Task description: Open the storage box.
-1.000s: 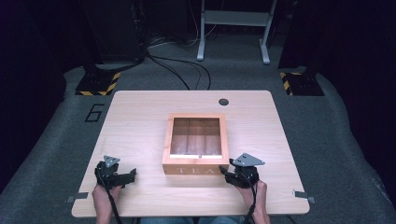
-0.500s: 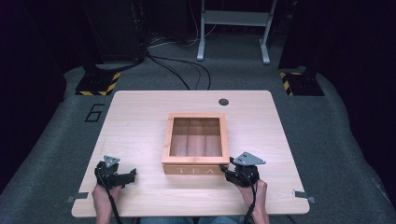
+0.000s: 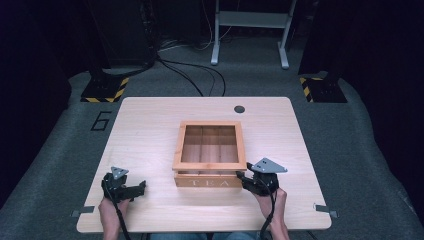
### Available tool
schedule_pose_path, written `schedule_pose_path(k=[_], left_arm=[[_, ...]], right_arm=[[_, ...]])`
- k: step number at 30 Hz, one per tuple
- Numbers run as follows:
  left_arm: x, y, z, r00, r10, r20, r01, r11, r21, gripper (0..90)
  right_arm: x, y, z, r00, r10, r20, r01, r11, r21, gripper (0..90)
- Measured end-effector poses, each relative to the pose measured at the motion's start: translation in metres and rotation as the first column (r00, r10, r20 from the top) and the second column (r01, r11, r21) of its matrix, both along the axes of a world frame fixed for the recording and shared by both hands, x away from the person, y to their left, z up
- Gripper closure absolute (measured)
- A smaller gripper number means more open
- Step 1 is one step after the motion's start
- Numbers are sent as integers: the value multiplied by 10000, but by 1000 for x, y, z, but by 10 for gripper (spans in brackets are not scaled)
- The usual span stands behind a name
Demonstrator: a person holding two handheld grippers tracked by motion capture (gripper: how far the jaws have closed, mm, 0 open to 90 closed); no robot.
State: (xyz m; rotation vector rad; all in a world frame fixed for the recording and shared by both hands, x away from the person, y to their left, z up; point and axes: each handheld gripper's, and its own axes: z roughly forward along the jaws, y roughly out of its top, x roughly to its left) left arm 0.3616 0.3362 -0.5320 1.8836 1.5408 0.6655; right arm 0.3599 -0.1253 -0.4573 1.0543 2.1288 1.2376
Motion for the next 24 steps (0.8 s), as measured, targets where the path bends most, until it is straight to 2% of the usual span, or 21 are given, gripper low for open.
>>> schedule_pose_path(k=[10,11,16,24], left_arm=[[0,0,0,10000,-5,-1,5,10000,4,18],[0,0,0,10000,-5,1,5,10000,2,18],[0,0,0,10000,-4,-3,4,10000,3,18],[0,0,0,10000,-6,1,6,10000,7,18]], right_arm=[[5,0,9,9994,-143,318,143,9999,28,499],[5,1,13,9986,-172,490,171,9998,30,497],[9,1,20,9970,-184,755,178,9998,81,486],[19,2,36,9949,-262,976,234,9993,292,471]])
